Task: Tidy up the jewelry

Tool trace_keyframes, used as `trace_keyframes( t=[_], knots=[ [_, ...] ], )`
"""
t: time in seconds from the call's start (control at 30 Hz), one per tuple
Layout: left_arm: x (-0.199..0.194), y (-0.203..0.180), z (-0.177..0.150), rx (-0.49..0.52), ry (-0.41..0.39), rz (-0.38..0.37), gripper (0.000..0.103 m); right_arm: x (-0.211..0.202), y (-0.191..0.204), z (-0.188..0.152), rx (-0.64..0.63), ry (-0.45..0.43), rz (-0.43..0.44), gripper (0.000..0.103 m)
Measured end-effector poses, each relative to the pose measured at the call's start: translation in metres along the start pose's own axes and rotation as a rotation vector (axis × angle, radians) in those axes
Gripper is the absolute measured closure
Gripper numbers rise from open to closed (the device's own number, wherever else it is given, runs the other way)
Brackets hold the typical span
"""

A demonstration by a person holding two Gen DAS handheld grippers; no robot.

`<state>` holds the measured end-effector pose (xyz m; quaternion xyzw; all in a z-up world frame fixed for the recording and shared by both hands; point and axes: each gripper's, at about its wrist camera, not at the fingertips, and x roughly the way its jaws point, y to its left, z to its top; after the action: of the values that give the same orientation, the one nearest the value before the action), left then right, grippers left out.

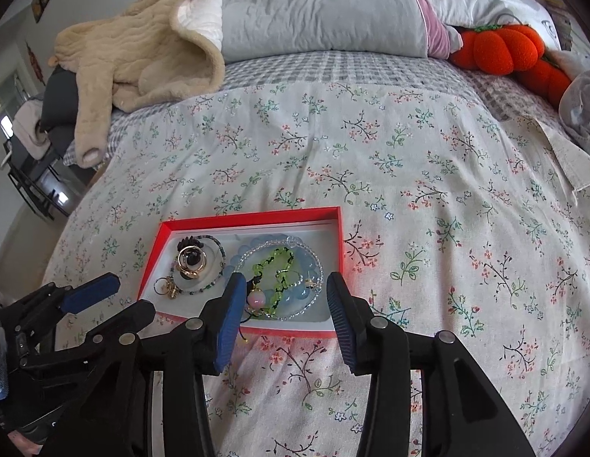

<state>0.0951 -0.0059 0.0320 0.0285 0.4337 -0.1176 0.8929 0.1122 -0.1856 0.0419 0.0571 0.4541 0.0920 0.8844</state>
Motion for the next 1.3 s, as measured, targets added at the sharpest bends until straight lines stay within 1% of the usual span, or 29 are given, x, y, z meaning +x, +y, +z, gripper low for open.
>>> trace_keyframes(
  t=[0.1, 0.17, 0.23, 0.3, 0.37, 0.43, 0.53, 0.6, 0.67, 0.77, 0.87, 1.07, 1.3],
  knots=[
    [-0.007, 0.001, -0.005, 0.0, -0.001, 0.028, 0.022, -0.009, 0.0, -0.006, -0.006, 0.002, -0.004, 0.049],
    [-0.01, 0.003, -0.008, -0.005, 0.003, 0.042, 0.018, -0.016, -0.001, -0.01, -0.004, 0.003, -0.01, 0.042],
    [-0.013, 0.003, -0.012, -0.009, 0.009, 0.057, 0.016, -0.023, -0.001, -0.015, -0.005, 0.007, -0.019, 0.038],
    [-0.016, 0.003, -0.015, -0.012, 0.017, 0.072, 0.011, -0.028, -0.001, -0.02, -0.014, 0.017, -0.043, 0.034],
    [-0.02, 0.003, -0.018, -0.014, 0.022, 0.091, 0.008, -0.035, 0.0, -0.027, -0.021, 0.023, -0.071, 0.024],
    [-0.024, 0.002, -0.021, -0.01, 0.019, 0.11, 0.005, -0.041, 0.001, -0.034, -0.019, 0.024, -0.093, 0.018],
    [-0.028, 0.004, -0.025, -0.008, 0.03, 0.144, 0.003, -0.048, 0.002, -0.043, -0.009, 0.034, -0.131, 0.013],
    [-0.028, 0.006, -0.028, -0.011, 0.045, 0.17, 0.003, -0.051, 0.003, -0.05, -0.007, 0.038, -0.159, 0.013],
    [-0.028, 0.01, -0.032, -0.022, 0.063, 0.179, 0.003, -0.053, 0.007, -0.057, -0.011, 0.043, -0.185, 0.012],
    [-0.028, 0.016, -0.037, -0.048, 0.078, 0.173, 0.003, -0.053, 0.013, -0.064, -0.023, 0.063, -0.184, 0.012],
    [-0.029, 0.018, -0.041, -0.051, 0.077, 0.178, 0.003, -0.053, 0.015, -0.07, -0.01, 0.075, -0.184, 0.012],
    [-0.025, 0.016, -0.046, -0.034, 0.092, 0.175, 0.003, -0.049, 0.019, -0.072, -0.027, 0.074, -0.224, 0.012],
    [-0.024, 0.013, -0.046, -0.026, 0.093, 0.165, 0.003, -0.046, 0.021, -0.072, -0.033, 0.08, -0.235, 0.012]
  ],
)
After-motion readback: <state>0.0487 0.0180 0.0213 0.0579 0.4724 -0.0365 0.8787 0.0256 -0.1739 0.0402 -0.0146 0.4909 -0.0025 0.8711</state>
